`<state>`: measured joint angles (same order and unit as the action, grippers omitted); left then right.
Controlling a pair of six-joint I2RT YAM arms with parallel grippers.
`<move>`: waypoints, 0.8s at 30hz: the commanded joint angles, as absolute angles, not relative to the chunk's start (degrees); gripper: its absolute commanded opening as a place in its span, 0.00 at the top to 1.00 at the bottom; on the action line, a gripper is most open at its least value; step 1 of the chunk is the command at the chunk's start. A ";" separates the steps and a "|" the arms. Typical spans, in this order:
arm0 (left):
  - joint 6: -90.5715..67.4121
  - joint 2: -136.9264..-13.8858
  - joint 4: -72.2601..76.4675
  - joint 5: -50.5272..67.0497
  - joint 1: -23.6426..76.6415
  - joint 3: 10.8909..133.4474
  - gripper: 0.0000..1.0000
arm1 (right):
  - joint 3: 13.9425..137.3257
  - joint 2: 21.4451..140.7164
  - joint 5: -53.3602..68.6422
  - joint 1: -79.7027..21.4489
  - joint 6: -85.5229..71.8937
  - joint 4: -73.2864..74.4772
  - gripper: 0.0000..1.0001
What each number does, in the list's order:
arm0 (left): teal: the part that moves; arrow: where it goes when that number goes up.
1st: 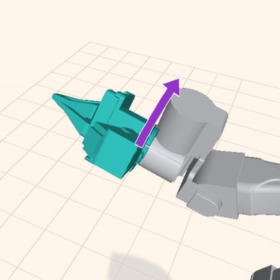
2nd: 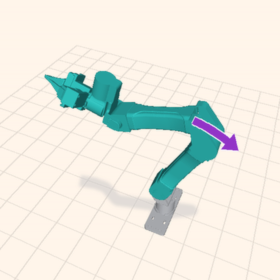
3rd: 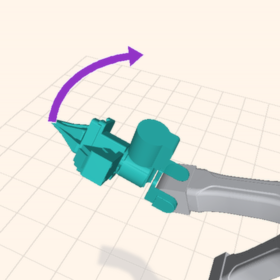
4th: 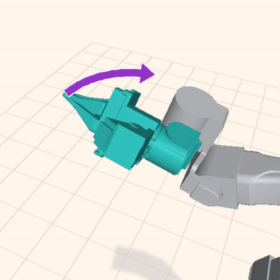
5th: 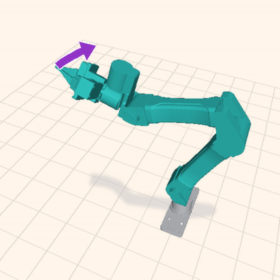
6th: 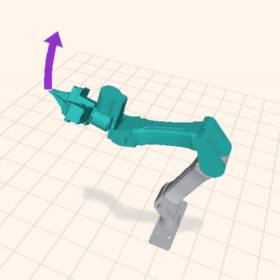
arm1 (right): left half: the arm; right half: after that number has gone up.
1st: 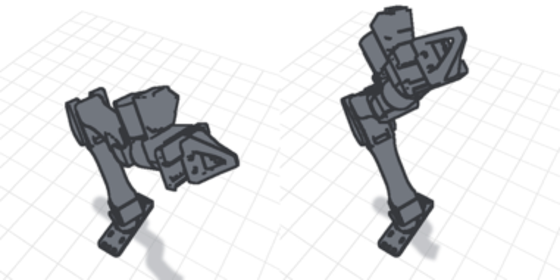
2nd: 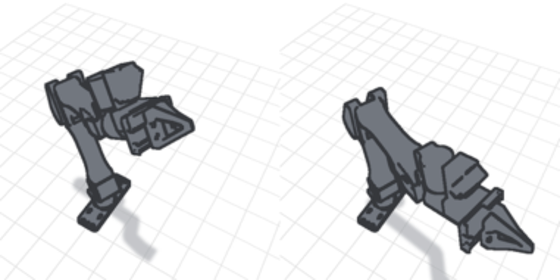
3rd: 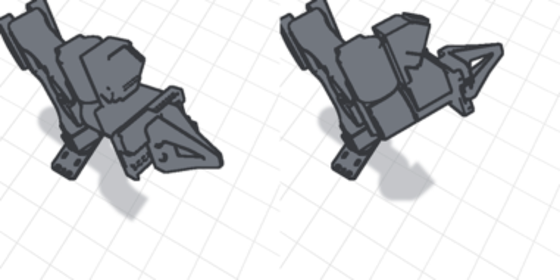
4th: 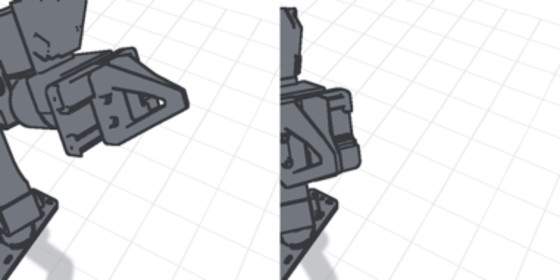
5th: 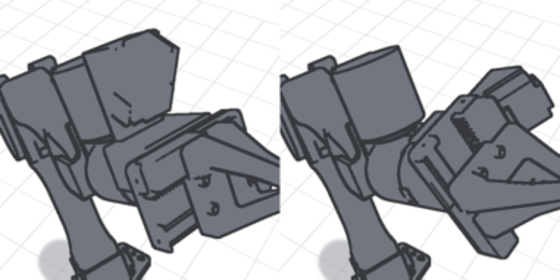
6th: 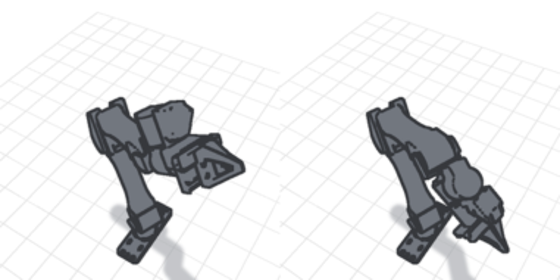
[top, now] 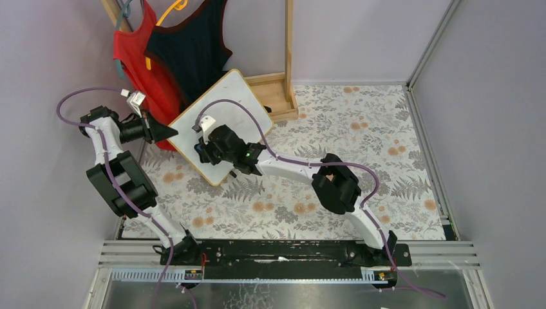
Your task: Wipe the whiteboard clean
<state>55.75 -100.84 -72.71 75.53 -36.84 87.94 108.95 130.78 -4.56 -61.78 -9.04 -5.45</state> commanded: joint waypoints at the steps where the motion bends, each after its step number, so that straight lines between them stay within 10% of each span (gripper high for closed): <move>1: 57.74 -99.23 -73.56 72.26 -36.03 88.09 1.00 | 109.81 131.44 -8.43 -56.18 -8.07 -6.64 1.00; 24: 57.54 -99.62 -73.61 72.66 -35.90 88.40 1.00 | 102.30 129.85 -6.55 -61.83 -12.06 -10.64 1.00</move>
<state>55.11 -100.84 -72.62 75.16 -36.88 87.96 101.34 127.46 -7.40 -57.47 -11.16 -9.87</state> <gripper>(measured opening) 0.069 0.056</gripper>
